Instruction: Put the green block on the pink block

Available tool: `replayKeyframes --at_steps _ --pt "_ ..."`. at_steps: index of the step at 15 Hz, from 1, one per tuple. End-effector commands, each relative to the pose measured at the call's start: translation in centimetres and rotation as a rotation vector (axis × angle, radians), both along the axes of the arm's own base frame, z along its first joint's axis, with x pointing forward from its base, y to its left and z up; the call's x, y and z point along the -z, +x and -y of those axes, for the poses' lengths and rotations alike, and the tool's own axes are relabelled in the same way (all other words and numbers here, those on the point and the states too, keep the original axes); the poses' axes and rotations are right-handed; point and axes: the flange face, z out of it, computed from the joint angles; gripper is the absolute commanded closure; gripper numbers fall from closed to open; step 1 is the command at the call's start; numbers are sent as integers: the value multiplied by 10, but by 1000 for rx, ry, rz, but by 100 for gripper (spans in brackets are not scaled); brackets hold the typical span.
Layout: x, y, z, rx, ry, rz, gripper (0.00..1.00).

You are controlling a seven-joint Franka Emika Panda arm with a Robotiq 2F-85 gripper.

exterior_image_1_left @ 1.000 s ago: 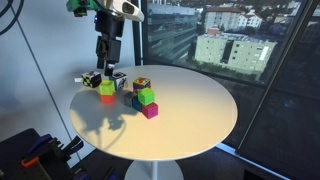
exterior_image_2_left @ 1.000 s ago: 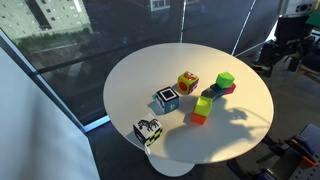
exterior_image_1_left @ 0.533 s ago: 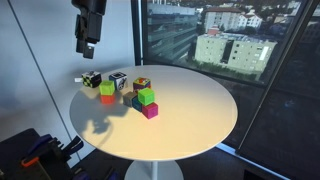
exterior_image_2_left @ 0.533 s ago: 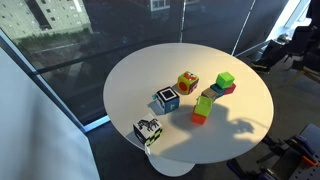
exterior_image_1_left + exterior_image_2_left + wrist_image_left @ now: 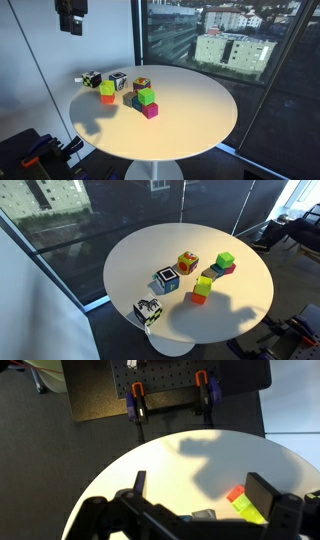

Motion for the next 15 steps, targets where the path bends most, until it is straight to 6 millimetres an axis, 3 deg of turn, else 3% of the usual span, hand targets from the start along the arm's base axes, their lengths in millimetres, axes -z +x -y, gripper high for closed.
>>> replayKeyframes --at_steps 1,7,15 --pt "-17 -19 0 -46 16 78 0" --pt "-28 -29 1 -60 18 177 0" --pt "-24 -23 -2 -50 1 147 0"
